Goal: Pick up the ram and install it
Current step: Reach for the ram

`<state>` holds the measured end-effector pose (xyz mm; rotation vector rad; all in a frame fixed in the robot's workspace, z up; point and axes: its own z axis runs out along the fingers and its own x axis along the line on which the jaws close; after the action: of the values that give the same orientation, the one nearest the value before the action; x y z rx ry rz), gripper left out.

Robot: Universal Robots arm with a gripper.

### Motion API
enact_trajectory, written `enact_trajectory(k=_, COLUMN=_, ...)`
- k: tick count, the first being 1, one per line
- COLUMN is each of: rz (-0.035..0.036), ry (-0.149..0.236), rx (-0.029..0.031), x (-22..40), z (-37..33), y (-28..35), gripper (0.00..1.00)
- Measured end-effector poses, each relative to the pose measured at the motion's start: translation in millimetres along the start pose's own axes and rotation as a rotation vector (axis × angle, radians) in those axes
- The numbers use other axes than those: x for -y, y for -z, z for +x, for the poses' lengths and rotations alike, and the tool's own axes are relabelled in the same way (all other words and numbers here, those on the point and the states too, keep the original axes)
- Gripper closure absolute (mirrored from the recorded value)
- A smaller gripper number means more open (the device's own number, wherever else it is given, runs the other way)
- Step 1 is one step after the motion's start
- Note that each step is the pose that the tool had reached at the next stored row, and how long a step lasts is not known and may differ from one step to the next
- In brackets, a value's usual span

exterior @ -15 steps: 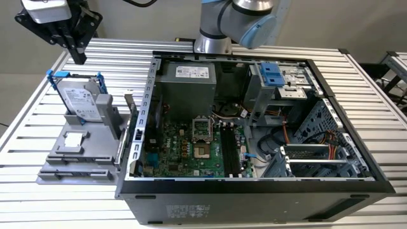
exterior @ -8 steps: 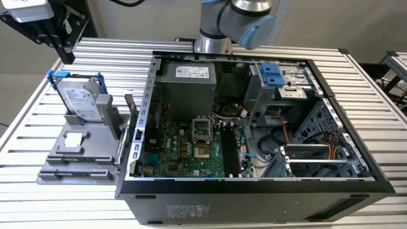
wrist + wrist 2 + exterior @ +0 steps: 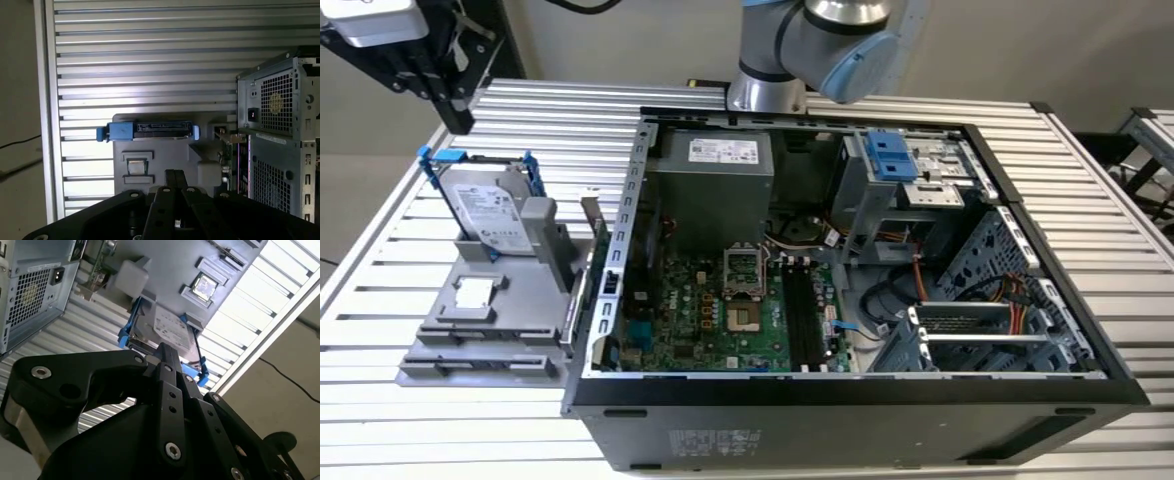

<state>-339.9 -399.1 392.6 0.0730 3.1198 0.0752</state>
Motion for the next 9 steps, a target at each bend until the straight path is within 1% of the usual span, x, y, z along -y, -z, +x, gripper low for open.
enact_trajectory(k=3, rz=-0.0001, ry=0.0, rx=0.0, x=2.0, z=3.3, y=0.2, gripper=1.0)
enact_trajectory(k=5, rz=-0.0002, ry=0.0, rx=0.0001, x=4.6, z=4.4, y=0.3, gripper=1.0)
enact_trajectory(k=9, rz=-0.0002, ry=0.0, rx=0.0001, x=13.6, z=4.7, y=0.7, gripper=1.0)
